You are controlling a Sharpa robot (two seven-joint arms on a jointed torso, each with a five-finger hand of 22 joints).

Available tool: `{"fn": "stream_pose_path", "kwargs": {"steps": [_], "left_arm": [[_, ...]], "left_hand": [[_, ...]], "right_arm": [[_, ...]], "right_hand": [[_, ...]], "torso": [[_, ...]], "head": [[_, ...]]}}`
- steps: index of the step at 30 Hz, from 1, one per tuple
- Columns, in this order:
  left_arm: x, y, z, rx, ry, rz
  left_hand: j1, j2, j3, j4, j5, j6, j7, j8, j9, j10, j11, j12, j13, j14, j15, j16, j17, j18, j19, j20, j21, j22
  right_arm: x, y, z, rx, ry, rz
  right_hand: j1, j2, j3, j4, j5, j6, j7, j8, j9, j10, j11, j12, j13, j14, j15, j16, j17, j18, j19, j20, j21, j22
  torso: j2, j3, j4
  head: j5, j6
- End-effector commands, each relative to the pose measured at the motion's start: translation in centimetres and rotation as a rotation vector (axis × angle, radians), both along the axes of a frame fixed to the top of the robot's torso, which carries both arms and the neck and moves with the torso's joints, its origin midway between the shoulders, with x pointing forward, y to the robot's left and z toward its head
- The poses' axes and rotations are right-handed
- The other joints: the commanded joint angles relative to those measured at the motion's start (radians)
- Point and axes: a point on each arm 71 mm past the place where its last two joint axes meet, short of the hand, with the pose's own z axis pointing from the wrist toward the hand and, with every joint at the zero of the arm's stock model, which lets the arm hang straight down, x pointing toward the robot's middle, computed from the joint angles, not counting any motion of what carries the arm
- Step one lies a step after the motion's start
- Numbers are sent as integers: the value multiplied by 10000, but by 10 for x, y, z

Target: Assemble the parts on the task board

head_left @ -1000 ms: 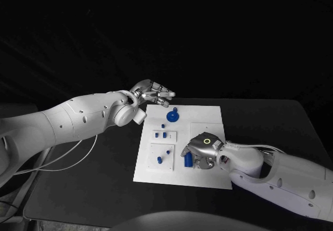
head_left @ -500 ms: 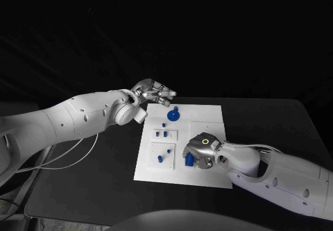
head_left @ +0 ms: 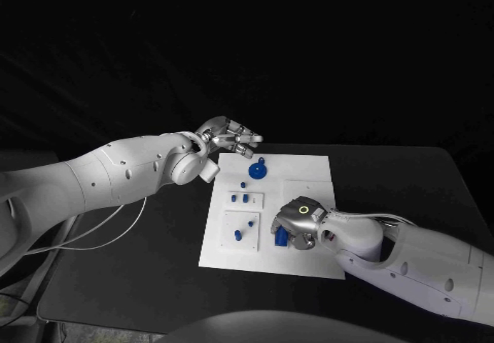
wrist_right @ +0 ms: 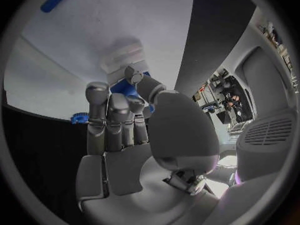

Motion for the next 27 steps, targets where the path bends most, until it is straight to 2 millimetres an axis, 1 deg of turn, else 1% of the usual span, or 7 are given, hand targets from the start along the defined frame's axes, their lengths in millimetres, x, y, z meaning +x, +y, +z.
{"fn": "stream_pose_path", "kwargs": {"steps": [1,6,7,14,16,23,27], "left_arm": [[-1,-3,0,-32,35,-211],[-1,-3,0,-30,37,-214],[-1,-3,0,-29,38,-213],[-1,-3,0,-28,38,-213],[-1,-3,0,-28,39,-216],[-1,-3,0,-24,30,-199],[-1,-2,0,-18,31,-191]], "left_hand": [[-17,55,-3,72,-34,-83,-6,8,8,-85,11,-38,13,-69,24,-23,11,-3,-14,41,54,-14],[-17,55,-3,72,-34,-83,-6,8,8,-85,11,-38,13,-69,24,-23,11,-3,-14,41,54,-14],[-17,55,-3,72,-34,-83,-6,8,8,-85,11,-38,13,-69,24,-23,11,-3,-14,41,54,-14],[-23,63,-4,89,-34,-84,-5,12,9,-85,11,-36,13,-76,26,-24,11,-2,-17,44,54,-20],[-23,63,-4,89,-34,-84,-5,12,9,-85,11,-36,13,-76,26,-24,11,-2,-17,44,54,-20],[-14,85,7,98,-33,-71,-12,20,11,-81,8,-34,14,-79,27,-24,11,-2,-19,46,54,-25],[-14,85,7,98,-33,-71,-12,20,11,-81,8,-34,14,-79,27,-24,11,-2,-19,46,54,-25]], "right_arm": [[-1,0,-1,75,-165,196],[-2,1,2,539,-338,336],[-2,1,3,657,-382,365],[-3,1,10,1502,-670,477],[-3,0,12,1794,-742,485],[-3,-3,15,2267,-880,491],[-4,-6,16,2341,-867,507]], "right_hand": [[-126,44,108,-8,-31,385,115,39,60,-57,59,37,-28,-41,42,61,14,-122,-62,8,71,689],[-220,68,271,3,-42,913,245,51,94,-98,107,31,-120,-30,68,71,24,-88,-62,30,95,689],[-239,77,306,2,-46,1104,287,61,114,-119,131,7,-167,-31,77,70,25,-77,-61,32,107,690],[-335,122,510,16,-63,1523,349,43,106,-183,148,-115,-423,-22,78,71,49,-43,-58,25,149,693],[-404,137,628,15,-62,1744,399,34,111,-244,183,-153,-509,-32,74,57,59,-13,-56,6,165,693],[-434,108,696,21,-63,1847,412,31,68,-288,196,-49,-648,-18,85,17,106,25,-63,30,197,691],[-436,114,686,23,-63,1864,406,28,68,-297,195,-24,-672,-17,94,8,115,23,-70,38,208,693]], "torso": [[-5,6,-11],[-6,7,-10],[-6,7,-10],[-1,10,-6],[1,10,-3],[-4,4,-8],[-9,13,-17]], "head": [[1,-11],[-2,-17],[-2,-17],[5,-30],[0,-30],[-4,-34],[-1,-44]]}}
